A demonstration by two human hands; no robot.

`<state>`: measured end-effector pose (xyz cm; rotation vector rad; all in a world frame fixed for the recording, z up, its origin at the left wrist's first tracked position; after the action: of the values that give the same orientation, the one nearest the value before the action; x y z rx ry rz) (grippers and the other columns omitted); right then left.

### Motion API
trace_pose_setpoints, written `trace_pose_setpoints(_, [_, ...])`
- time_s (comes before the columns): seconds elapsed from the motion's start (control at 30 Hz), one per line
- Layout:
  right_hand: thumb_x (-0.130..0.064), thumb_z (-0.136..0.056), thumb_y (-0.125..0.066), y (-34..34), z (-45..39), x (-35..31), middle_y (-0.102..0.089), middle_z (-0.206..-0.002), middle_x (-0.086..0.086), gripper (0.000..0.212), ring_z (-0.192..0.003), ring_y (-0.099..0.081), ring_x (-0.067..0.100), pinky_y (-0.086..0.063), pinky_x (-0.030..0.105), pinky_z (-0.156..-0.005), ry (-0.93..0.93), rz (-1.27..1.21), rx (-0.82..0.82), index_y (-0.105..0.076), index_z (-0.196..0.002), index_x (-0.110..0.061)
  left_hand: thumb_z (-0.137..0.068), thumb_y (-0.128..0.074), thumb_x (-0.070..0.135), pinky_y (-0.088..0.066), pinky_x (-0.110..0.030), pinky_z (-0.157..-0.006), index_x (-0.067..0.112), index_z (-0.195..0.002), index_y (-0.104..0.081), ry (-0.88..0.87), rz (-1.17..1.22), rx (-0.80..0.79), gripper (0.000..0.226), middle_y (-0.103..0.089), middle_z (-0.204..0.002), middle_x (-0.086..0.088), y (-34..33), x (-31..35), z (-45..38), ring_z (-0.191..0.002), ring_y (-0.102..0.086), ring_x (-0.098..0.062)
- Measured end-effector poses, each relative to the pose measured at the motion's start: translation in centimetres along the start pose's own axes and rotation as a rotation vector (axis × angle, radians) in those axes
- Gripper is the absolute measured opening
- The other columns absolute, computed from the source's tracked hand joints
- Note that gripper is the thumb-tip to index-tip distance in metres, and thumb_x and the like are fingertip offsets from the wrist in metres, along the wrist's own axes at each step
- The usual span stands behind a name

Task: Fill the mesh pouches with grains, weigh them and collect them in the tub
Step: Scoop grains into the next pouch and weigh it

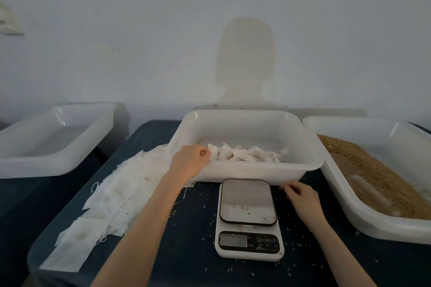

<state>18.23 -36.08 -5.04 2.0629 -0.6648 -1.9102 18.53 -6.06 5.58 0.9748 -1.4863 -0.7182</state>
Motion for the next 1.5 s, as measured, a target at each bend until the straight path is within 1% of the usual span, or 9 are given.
trace_pose_setpoints(0.2, [-0.019, -0.093, -0.058, -0.1, 0.0, -0.1, -0.067, -0.074, -0.012, 0.023, -0.07, -0.062, 0.003, -0.04, 0.016, -0.059, 0.018, 0.021, -0.017, -0.067, -0.077, -0.033, -0.095, -0.052, 0.02, -0.04, -0.022, -0.072, 0.024, -0.092, -0.068, -0.051, 0.052, 0.418, 0.017, -0.063, -0.087, 0.014, 3.6, -4.1, 4.0, -0.081, -0.056, -0.007])
trace_pose_setpoints(0.3, [-0.019, -0.092, -0.057, -0.1, 0.0, -0.1, -0.067, -0.076, -0.014, 0.024, -0.073, -0.061, 0.002, -0.039, 0.016, -0.06, 0.03, 0.044, -0.022, -0.066, -0.076, -0.034, -0.092, -0.056, 0.014, -0.042, -0.027, -0.069, 0.017, -0.098, -0.068, 0.036, -0.089, 0.584, 0.014, -0.065, -0.092, 0.002, 4.8, -8.0, 6.3, -0.089, -0.059, -0.019])
trace_pose_setpoints(0.43, [-0.02, -0.092, -0.057, -0.2, 0.0, -0.1, -0.067, -0.075, -0.013, 0.023, -0.072, -0.061, 0.003, -0.039, 0.018, -0.059, 0.024, 0.071, -0.02, -0.067, -0.076, -0.034, -0.093, -0.053, 0.03, -0.044, -0.033, -0.083, 0.015, -0.123, -0.054, 0.354, -0.469, 0.322, 0.034, -0.051, -0.126, -0.006, 3.6, -13.4, 8.4, -0.111, -0.05, -0.024])
trace_pose_setpoints(0.53, [-0.02, -0.092, -0.058, -0.2, 0.0, -0.2, -0.066, -0.075, -0.014, 0.024, -0.071, -0.061, 0.003, -0.039, 0.017, -0.058, 0.018, 0.091, -0.02, -0.065, -0.076, -0.035, -0.095, -0.044, 0.03, -0.042, -0.024, -0.071, 0.021, -0.119, -0.05, 0.392, -0.53, 0.101, 0.026, -0.047, -0.099, 0.006, 2.0, -15.2, 9.1, -0.099, -0.049, -0.015])
trace_pose_setpoints(0.9, [-0.019, -0.092, -0.058, -0.1, 0.5, -0.5, -0.066, -0.076, -0.016, 0.026, -0.074, -0.061, 0.001, -0.039, 0.016, -0.06, 0.035, 0.108, -0.008, -0.064, -0.074, -0.037, -0.072, -0.069, 0.024, -0.043, -0.02, -0.061, 0.037, -0.119, -0.05, 0.341, -0.639, 0.039, 0.052, -0.056, -0.098, 0.014, 3.2, -13.9, 9.1, -0.091, -0.056, -0.009])
trace_pose_setpoints(1.03, [-0.019, -0.092, -0.058, 0.1, 0.7, -0.6, -0.067, -0.076, -0.015, 0.025, -0.072, -0.061, 0.001, -0.04, 0.016, -0.059, 0.043, 0.101, -0.01, -0.066, -0.075, -0.035, -0.068, -0.073, 0.015, -0.037, -0.023, -0.053, 0.029, -0.087, -0.057, 0.353, -0.667, 0.182, 0.029, -0.042, -0.067, 0.011, 4.5, -12.2, 9.5, -0.067, -0.046, -0.011])
trace_pose_setpoints(1.17, [-0.018, -0.093, -0.058, 0.1, 0.7, -0.7, -0.068, -0.08, -0.014, 0.023, -0.075, -0.061, 0.0, -0.04, 0.014, -0.061, 0.025, 0.096, -0.026, -0.067, -0.078, -0.033, -0.08, -0.069, 0.01, -0.032, -0.024, -0.053, 0.017, -0.091, -0.064, 0.343, -0.623, 0.324, 0.014, -0.059, -0.073, 0.001, 6.5, -11.3, 9.7, -0.069, -0.047, -0.013])
trace_pose_setpoints(1.33, [-0.017, -0.092, -0.059, 0.1, 0.9, -1.0, -0.068, -0.073, -0.011, 0.021, -0.067, -0.061, -0.005, -0.039, 0.012, -0.058, 0.016, 0.042, -0.007, -0.069, -0.078, -0.03, -0.066, -0.076, -0.009, -0.04, -0.036, -0.051, 0.0, -0.101, -0.066, 0.204, -0.43, 0.562, 0.037, -0.064, -0.077, -0.016, 8.2, -8.6, 10.2, -0.069, -0.056, -0.032])
trace_pose_setpoints(1.5, [-0.017, -0.093, -0.059, 0.3, 1.2, -2.6, -0.064, -0.066, -0.005, 0.022, -0.057, -0.059, 0.001, -0.04, 0.014, -0.051, 0.067, -0.014, 0.033, -0.067, -0.076, -0.028, -0.093, -0.044, 0.0, -0.045, -0.038, -0.076, 0.013, -0.111, -0.065, 0.131, 0.142, 0.769, 0.03, -0.065, -0.094, -0.002, 7.9, -5.4, 10.1, -0.083, -0.058, -0.024])
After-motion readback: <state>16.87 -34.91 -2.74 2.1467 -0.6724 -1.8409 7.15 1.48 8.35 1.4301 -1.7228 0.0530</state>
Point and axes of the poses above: each hand's wrist, its own z-axis away from the middle knuckle, its own y-axis out of the back of the hand, x = y × z, the point moved 4 cm from there along -z, towards the middle knuckle
